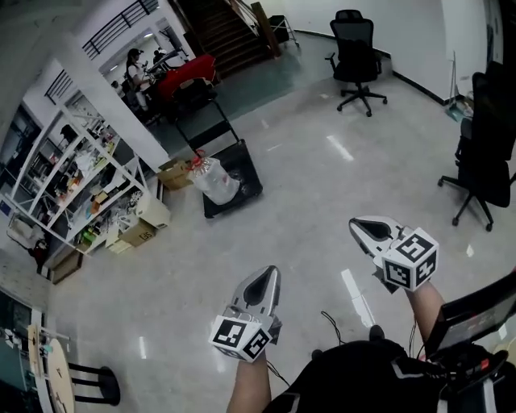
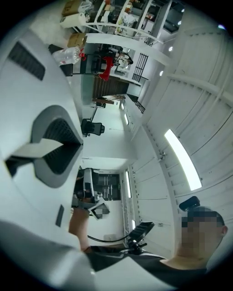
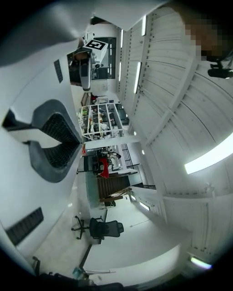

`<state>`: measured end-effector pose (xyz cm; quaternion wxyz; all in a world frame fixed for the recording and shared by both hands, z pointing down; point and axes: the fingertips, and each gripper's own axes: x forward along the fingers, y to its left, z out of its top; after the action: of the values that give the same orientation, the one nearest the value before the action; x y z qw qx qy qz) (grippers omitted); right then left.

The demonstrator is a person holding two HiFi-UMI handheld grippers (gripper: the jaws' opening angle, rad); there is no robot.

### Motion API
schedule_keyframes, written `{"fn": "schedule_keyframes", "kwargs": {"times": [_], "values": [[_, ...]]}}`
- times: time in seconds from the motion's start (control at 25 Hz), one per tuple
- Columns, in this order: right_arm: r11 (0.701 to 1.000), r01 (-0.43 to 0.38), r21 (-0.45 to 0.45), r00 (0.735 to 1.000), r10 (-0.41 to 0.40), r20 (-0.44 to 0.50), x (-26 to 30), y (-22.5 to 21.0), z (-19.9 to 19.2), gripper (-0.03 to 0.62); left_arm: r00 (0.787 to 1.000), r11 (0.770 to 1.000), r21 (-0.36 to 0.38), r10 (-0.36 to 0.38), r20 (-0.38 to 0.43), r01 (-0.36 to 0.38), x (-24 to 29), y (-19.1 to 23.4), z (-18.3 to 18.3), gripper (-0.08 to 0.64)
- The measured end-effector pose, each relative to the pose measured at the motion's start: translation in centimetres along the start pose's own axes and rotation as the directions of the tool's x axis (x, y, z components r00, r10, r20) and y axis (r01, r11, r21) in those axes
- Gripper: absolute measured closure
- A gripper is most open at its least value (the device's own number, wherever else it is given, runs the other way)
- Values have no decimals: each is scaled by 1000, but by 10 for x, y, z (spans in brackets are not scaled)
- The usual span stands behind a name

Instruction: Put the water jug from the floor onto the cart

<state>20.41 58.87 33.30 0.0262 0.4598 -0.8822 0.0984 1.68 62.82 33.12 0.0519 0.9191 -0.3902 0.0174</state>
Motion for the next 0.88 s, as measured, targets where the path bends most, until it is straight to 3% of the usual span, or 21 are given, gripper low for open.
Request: {"fn": "schedule_keyframes", "kwargs": {"times": [0.88], "values": [[1000,-9,-27,1000,9,-1,-9,3,5,591,1000,1000,24,6,1,-6,-8,-19,6,560]]}}
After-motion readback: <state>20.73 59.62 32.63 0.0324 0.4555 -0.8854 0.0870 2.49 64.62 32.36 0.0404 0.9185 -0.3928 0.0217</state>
